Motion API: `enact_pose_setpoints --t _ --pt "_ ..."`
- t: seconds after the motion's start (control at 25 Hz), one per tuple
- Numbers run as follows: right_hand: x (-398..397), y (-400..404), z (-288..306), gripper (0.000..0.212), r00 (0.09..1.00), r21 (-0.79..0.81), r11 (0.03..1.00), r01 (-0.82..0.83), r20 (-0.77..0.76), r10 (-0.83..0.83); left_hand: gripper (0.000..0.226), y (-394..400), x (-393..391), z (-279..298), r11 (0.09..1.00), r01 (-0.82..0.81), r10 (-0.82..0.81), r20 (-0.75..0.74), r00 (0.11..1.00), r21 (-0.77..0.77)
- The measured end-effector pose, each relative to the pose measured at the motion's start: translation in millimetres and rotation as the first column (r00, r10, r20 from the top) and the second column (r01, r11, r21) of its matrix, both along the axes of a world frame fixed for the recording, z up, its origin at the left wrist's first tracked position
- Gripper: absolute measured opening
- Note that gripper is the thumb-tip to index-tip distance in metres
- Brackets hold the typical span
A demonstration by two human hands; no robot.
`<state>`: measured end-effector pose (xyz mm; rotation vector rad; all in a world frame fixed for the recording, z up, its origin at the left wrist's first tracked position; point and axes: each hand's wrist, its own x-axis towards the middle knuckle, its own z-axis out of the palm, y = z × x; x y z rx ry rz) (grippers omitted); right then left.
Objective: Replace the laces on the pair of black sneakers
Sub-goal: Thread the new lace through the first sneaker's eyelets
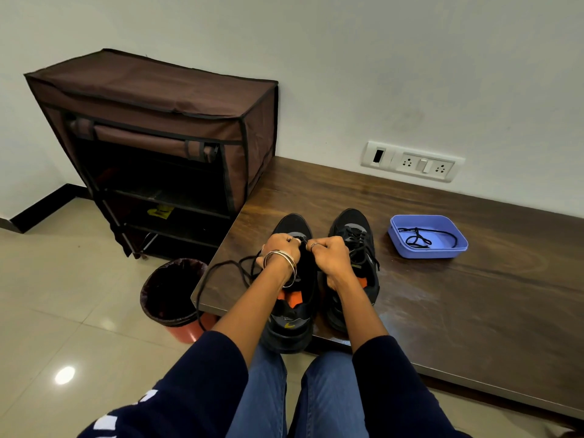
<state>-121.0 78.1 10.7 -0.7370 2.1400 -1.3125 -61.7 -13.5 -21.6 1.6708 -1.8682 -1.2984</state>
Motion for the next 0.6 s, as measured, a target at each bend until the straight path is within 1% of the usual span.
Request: enact_pose_setpoints --t 0.08,0.16,0.28,0.36,0.48,0.52,0.6 --pt "0.2 -1.1 -0.9 0.040 1.000 0.000 1.000 0.006 0.005 -0.006 0.029 -1.8 0.8 -3.4 1.000 0.011 -0.011 -0.019 1.000 -0.013" --pt "-0.2 -1.4 -2.1 0.048 1.000 0.002 1.000 -0.003 0.002 0.003 0.028 0.8 2.2 1.6 1.000 0.018 -0.019 -0.015 1.000 -0.023" --pt "-2.1 -1.0 -3.8 0.062 0.999 0.021 0.999 -0.038 0.006 0.038 0.023 6.1 0.9 9.1 0.995 0.024 -0.015 0.098 0.995 -0.094" --pt "-4.0 -1.3 -6.6 0.061 0.999 0.021 0.999 -0.043 0.022 0.043 0.019 7.2 -0.3 8.1 0.986 0.046 -0.023 0.143 0.989 -0.162" --pt "-5.9 -2.7 -11.4 0.053 0.998 -0.010 0.999 -0.033 0.058 0.034 0.018 10.2 2.0 6.3 0.966 0.091 -0.049 0.174 0.983 -0.241" --pt "-4.8 -2.7 -10.8 0.046 0.998 -0.016 1.000 -0.027 0.060 0.028 0.018 11.4 2.8 5.5 0.961 0.092 -0.047 0.174 0.984 -0.260" --pt "-4.0 -4.2 -12.1 0.020 0.999 -0.011 1.000 -0.013 0.046 0.013 0.018 13.6 3.0 4.9 0.952 0.077 -0.030 0.161 0.987 -0.295"
